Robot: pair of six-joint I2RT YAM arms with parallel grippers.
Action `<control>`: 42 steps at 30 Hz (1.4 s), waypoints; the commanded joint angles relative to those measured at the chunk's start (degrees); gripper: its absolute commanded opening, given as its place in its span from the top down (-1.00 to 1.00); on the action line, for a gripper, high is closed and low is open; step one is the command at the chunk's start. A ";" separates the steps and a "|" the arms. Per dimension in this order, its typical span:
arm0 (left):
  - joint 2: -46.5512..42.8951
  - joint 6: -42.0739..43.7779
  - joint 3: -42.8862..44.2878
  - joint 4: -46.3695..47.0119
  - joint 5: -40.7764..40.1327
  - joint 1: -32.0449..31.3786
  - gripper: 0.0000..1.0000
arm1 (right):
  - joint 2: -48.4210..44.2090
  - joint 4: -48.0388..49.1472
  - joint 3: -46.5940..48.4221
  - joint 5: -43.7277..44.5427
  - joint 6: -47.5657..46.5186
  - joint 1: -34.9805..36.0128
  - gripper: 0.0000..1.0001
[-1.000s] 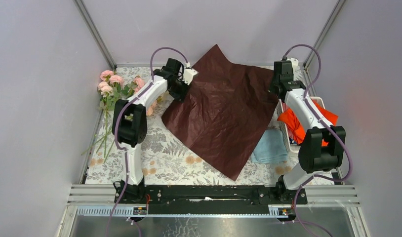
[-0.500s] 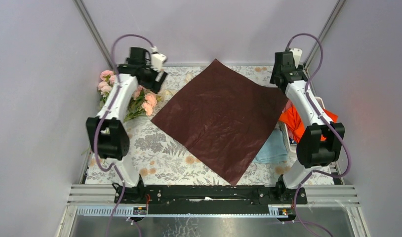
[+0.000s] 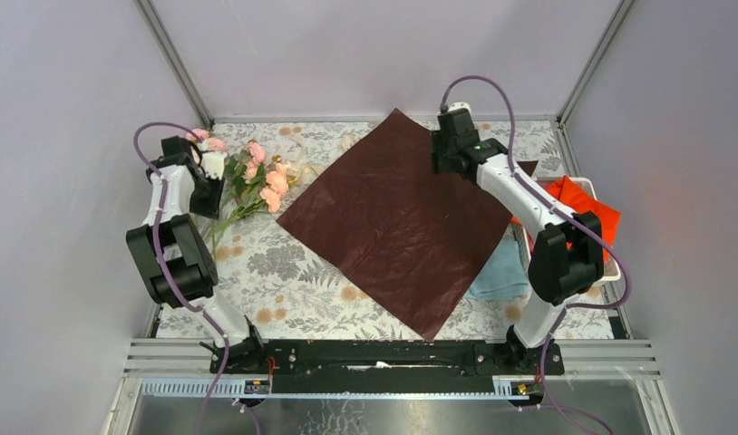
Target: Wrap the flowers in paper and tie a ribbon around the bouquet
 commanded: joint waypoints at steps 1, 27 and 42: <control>3.00 4.96 -2.18 -1.22 2.47 2.63 0.44 | 2.22 0.85 3.49 -5.98 0.24 2.04 -0.21; 9.05 29.89 -5.02 4.31 5.58 4.45 0.27 | 1.08 0.51 2.11 -4.94 1.41 2.83 -0.22; 10.37 23.20 -4.66 7.78 5.22 5.04 1.00 | -1.00 0.73 1.33 -4.92 0.73 2.83 -0.24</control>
